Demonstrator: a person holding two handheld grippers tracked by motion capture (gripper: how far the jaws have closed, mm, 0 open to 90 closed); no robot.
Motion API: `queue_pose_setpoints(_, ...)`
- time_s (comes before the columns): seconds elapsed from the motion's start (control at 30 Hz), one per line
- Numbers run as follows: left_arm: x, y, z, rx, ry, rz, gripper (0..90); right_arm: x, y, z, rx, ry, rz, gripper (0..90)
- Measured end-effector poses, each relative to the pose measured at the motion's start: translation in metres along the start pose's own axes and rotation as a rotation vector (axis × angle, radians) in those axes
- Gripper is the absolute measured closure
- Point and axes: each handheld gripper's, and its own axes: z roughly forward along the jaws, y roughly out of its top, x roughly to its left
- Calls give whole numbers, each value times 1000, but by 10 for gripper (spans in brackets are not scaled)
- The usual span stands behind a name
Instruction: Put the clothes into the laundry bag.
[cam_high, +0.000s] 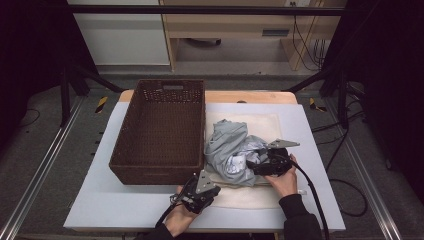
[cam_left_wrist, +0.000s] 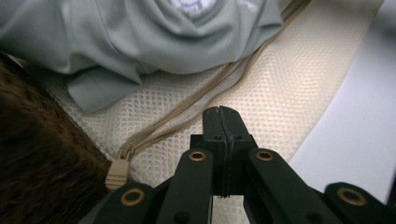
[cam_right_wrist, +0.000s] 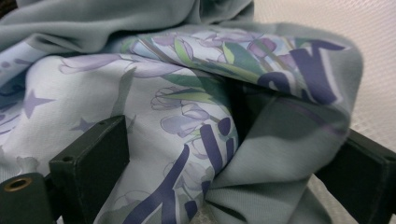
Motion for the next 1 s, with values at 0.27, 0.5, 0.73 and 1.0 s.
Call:
queue_pose_setpoints(0.27,-4,-5,14,40,-6,10,898,5,3,4,-2,114,3,640)
queue_pose_setpoints(0.5,-5,-5,15,37,-4,19,898,43,21,8,-29,148,-97,804)
queue_pose_setpoints(0.73,-6,-5,14,39,-3,10,898,61,22,32,-1,135,-114,799)
queue_pose_setpoints(1.0,-14,-6,14,38,-1,40,898,59,18,27,-21,95,-66,307)
